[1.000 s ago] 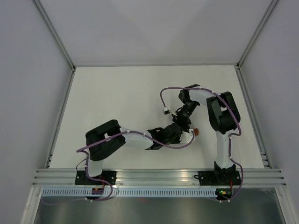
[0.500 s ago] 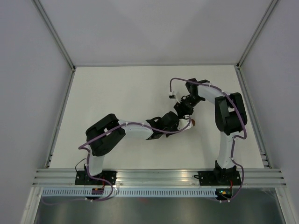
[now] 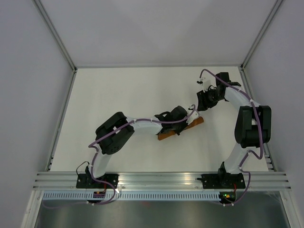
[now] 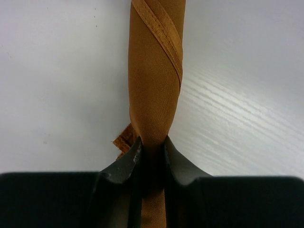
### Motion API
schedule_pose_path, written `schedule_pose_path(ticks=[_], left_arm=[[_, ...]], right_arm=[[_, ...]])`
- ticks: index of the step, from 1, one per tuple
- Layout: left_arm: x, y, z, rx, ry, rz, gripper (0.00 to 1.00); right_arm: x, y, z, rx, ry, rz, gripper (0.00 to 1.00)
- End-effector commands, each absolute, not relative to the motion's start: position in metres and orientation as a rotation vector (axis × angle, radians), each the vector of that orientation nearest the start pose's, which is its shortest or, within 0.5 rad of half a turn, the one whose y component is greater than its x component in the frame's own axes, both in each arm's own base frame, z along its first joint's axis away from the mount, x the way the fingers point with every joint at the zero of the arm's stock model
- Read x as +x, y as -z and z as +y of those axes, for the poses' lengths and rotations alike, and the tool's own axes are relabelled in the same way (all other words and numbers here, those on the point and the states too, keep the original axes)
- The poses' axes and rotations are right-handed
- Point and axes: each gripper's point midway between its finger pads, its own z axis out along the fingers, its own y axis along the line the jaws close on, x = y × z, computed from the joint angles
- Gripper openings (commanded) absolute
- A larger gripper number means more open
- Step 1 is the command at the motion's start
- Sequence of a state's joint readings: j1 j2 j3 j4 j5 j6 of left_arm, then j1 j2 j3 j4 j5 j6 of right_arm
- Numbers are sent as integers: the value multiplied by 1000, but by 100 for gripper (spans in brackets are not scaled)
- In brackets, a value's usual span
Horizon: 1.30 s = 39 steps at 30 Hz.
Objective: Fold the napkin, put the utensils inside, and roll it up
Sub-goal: Roll the napkin with the utensil
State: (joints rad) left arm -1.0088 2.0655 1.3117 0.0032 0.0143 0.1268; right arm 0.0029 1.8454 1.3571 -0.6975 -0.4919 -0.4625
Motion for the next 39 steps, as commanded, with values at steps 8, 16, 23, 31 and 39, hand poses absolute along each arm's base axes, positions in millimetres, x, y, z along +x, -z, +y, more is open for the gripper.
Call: schedule_pose_path(ticks=[8,16,23,31,39], left_arm=[[265,43,-414,991,475,2462,22],[259,54,-422,831,523,2586,24],[257,57,-420,742,516,2634,27],[256,63,-415,685,491,2667,28],[255,62,-418,658,512,2681,36]], right_arm=[[348,-62,47,-617,-456,2591,42],[331,-37,52,-610,-524,2662,40],[334,-24,59,-602,-552,2707,35],[332,-15,88,-681,-555,2725,34],[342,-4,88,-642,-514,2752,33]])
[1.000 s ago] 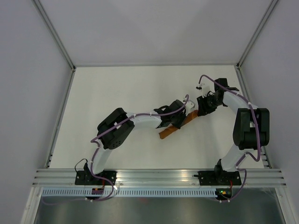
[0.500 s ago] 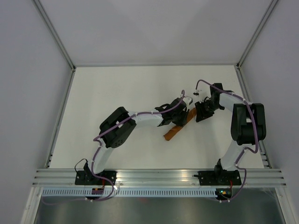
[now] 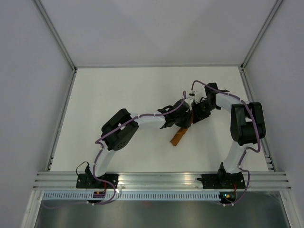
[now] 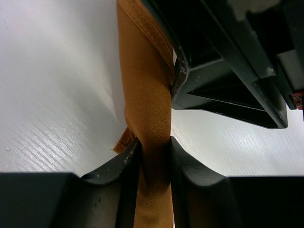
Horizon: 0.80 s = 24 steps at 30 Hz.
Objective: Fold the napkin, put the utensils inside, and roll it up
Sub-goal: Roll the napkin with the utensil
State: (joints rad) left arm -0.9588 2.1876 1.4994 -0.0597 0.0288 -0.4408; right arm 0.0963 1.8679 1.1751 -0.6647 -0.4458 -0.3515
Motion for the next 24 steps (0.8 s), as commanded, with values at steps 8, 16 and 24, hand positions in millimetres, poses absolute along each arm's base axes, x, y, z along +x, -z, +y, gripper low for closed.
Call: schedule_pose_path(ticks=[8,16,24], left_arm=[[256,58,-423,646,540,2671,44],[259,54,-428,607,574,2662,45],[263,52,-428,590,595,2659,45]], right_arm=[[355,-6,91,-640,-493,2741,33],[365,-5,99,-667,-483,2739,33],[369,-6,111,-702,-459,2731,33]])
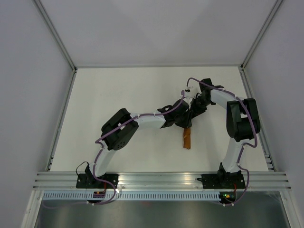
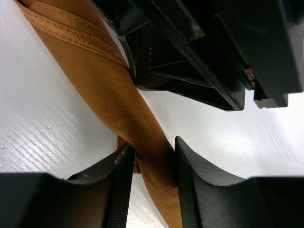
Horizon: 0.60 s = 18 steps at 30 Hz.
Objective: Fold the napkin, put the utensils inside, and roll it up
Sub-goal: Roll the napkin with the utensil
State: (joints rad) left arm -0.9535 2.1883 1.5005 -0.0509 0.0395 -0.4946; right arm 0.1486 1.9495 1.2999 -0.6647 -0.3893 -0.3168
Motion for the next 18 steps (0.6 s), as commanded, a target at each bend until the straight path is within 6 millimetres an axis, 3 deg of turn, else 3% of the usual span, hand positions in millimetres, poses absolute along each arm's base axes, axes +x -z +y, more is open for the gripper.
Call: schedule_pose_path(ticks=[1,18], left_arm=[[263,52,-428,586,597,2661,45],[270,33,-434,559,676,2602,47]], right_arm=[[369,-5,111,-704,-457,2730,33],[371,-7,108,-715,-419,2716,33]])
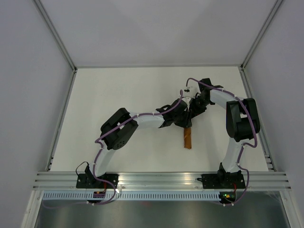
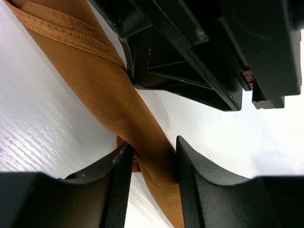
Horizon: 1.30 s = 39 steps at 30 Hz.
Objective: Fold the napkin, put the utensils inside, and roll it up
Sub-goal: Roll the napkin with the utensil
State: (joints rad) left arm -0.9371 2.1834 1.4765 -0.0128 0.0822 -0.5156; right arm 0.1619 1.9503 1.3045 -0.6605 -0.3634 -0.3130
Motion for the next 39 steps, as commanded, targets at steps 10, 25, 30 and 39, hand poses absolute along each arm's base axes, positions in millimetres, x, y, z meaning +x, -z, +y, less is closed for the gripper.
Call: schedule_pose_path(ticks=[10,25,30,39], left_arm=[[270,41,-428,532,661,2621,43],[269,53,-420,497,674,2650,38],[269,51,-419,494,672,2648,40],[272,47,-420,488,665,2639,45]], right_arm=[[368,-30,109,-729,-433,2664,35],[360,-53,114,-686,-726,2574,51],[351,-49,128,-706,-876,2560,54],[356,-25,121,-673,-775,2642,53]])
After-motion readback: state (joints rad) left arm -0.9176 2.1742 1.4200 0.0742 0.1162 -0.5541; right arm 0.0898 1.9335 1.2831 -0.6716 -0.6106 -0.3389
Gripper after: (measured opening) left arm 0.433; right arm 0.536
